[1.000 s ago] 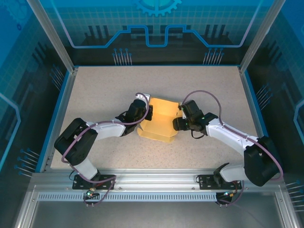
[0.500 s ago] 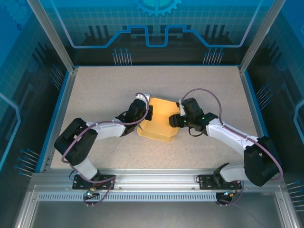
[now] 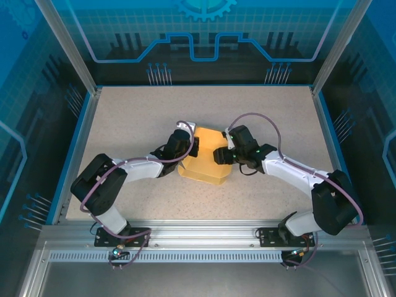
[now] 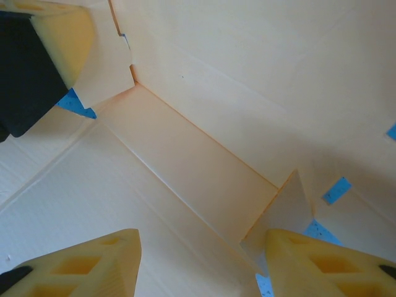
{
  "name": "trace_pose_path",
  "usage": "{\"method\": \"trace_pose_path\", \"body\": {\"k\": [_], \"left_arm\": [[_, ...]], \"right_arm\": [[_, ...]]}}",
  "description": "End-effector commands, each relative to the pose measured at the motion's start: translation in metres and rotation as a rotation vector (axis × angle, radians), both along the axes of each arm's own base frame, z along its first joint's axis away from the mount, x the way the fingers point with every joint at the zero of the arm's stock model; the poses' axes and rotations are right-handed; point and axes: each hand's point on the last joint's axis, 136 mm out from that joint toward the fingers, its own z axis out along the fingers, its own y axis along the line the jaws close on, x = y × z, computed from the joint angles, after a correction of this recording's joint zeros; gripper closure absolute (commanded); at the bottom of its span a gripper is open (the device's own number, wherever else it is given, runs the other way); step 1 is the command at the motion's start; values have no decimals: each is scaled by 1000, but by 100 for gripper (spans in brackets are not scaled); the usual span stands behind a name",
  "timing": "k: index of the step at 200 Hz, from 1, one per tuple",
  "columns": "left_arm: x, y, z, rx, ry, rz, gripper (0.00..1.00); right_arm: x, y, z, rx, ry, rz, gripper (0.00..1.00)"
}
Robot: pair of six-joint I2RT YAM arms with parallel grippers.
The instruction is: Fold the paper box
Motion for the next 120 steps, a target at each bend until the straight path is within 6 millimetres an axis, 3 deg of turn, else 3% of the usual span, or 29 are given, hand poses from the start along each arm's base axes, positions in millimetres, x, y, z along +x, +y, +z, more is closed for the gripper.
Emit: {"method": "trace_pose_path", "body": {"k": [1, 85, 120], "left_arm": [[-2, -5, 20, -41, -38, -9, 100], [1, 2, 16, -43, -28, 16, 100], [1, 4, 15, -49, -23, 22, 100]], "right_arm": [[3, 10, 9, 9, -21, 31, 44], [-16, -13, 37, -73, -88, 90, 44], [-26, -19, 58, -87, -136, 137, 44]]}}
